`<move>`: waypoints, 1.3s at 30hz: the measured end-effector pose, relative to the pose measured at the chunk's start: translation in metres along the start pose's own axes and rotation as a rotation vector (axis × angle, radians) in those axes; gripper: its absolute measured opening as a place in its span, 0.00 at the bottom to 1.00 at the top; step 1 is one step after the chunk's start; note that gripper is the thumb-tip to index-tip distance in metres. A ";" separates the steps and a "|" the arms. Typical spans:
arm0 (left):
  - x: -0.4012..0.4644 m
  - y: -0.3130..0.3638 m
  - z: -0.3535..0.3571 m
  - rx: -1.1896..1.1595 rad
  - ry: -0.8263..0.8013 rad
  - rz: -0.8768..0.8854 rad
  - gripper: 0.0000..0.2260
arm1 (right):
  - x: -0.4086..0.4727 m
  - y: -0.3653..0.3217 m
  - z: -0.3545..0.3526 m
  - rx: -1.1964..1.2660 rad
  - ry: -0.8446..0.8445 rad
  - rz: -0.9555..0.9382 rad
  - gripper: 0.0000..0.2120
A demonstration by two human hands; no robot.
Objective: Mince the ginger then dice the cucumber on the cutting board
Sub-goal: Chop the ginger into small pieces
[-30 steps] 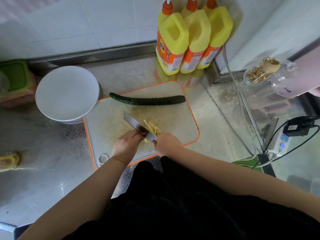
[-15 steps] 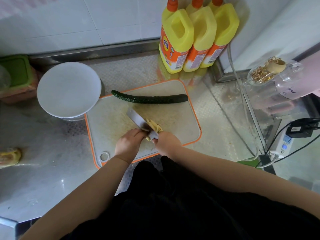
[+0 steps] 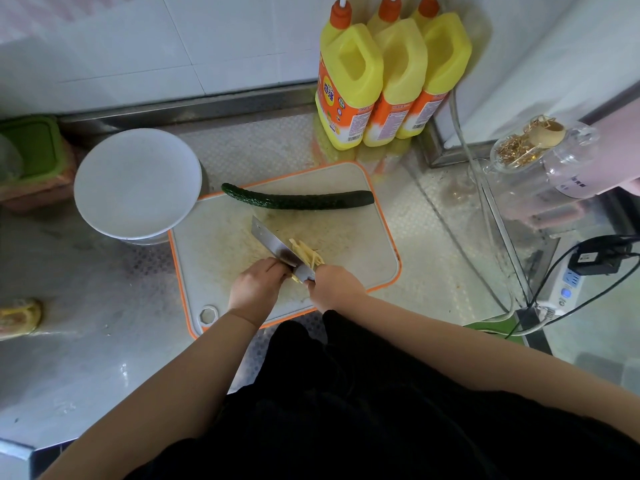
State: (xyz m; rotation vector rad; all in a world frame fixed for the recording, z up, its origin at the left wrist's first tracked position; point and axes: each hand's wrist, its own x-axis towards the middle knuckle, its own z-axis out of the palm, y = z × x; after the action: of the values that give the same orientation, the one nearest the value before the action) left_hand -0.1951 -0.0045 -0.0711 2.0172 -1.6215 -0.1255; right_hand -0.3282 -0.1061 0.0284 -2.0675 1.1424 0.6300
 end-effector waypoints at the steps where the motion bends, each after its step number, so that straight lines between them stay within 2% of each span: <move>1: 0.000 0.000 0.000 -0.003 -0.004 -0.002 0.10 | 0.000 0.000 0.000 -0.009 -0.004 -0.001 0.16; 11: -0.001 -0.001 0.002 -0.023 -0.015 -0.003 0.08 | 0.004 -0.001 0.004 -0.018 -0.011 -0.002 0.15; 15: 0.000 -0.003 0.002 -0.019 -0.020 0.006 0.04 | 0.008 -0.003 0.007 -0.027 -0.009 -0.004 0.13; 26: -0.002 -0.001 0.002 -0.021 -0.018 0.022 0.05 | 0.015 -0.001 0.014 0.033 -0.022 -0.007 0.15; 30: -0.013 0.005 -0.003 -0.031 -0.012 -0.017 0.09 | 0.014 0.003 0.007 0.103 -0.025 -0.022 0.15; 33: -0.017 0.011 -0.010 -0.039 -0.008 -0.069 0.06 | 0.013 0.001 0.010 0.105 -0.010 0.009 0.15; 37: -0.005 0.018 -0.016 0.050 -0.046 -0.059 0.21 | 0.010 -0.001 0.006 0.083 -0.003 -0.009 0.15; 39: 0.000 0.021 -0.019 0.070 -0.081 -0.029 0.22 | 0.009 0.000 0.006 0.104 -0.007 -0.010 0.15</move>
State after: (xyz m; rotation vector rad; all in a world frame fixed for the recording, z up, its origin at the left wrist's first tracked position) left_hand -0.2060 -0.0005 -0.0448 2.1135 -1.6681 -0.1655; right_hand -0.3242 -0.1064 0.0189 -1.9808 1.1366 0.5610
